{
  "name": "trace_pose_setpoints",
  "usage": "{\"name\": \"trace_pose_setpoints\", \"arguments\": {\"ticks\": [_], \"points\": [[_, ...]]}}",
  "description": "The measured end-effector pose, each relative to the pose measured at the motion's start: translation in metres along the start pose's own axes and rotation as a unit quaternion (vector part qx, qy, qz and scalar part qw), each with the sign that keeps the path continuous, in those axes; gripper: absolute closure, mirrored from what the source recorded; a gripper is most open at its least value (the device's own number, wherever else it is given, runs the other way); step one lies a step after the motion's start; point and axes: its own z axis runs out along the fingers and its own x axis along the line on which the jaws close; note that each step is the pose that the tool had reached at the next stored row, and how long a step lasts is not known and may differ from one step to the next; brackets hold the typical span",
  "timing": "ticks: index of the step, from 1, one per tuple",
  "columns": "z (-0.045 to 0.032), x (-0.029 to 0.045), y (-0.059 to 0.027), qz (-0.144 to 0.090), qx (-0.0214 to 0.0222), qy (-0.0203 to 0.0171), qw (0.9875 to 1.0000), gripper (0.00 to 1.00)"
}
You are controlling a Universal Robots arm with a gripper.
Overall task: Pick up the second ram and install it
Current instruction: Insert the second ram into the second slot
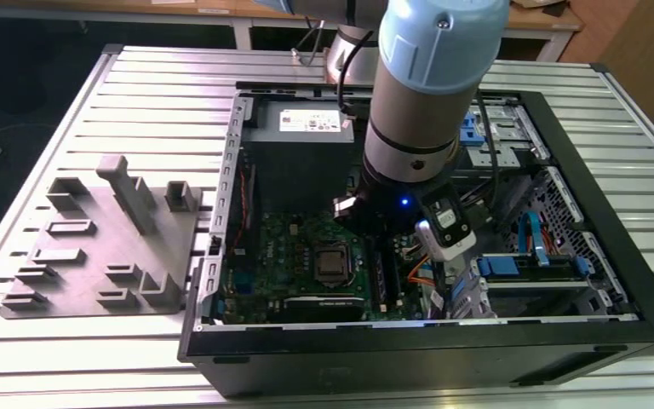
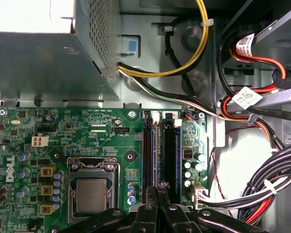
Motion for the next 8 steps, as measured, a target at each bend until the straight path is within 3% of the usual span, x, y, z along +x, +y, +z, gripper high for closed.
{"name": "trace_pose_setpoints", "arguments": {"ticks": [8], "points": [[0.0007, 0.0, 0.0, 0.0, 0.0, 0.0, 1.0, 0.92]]}}
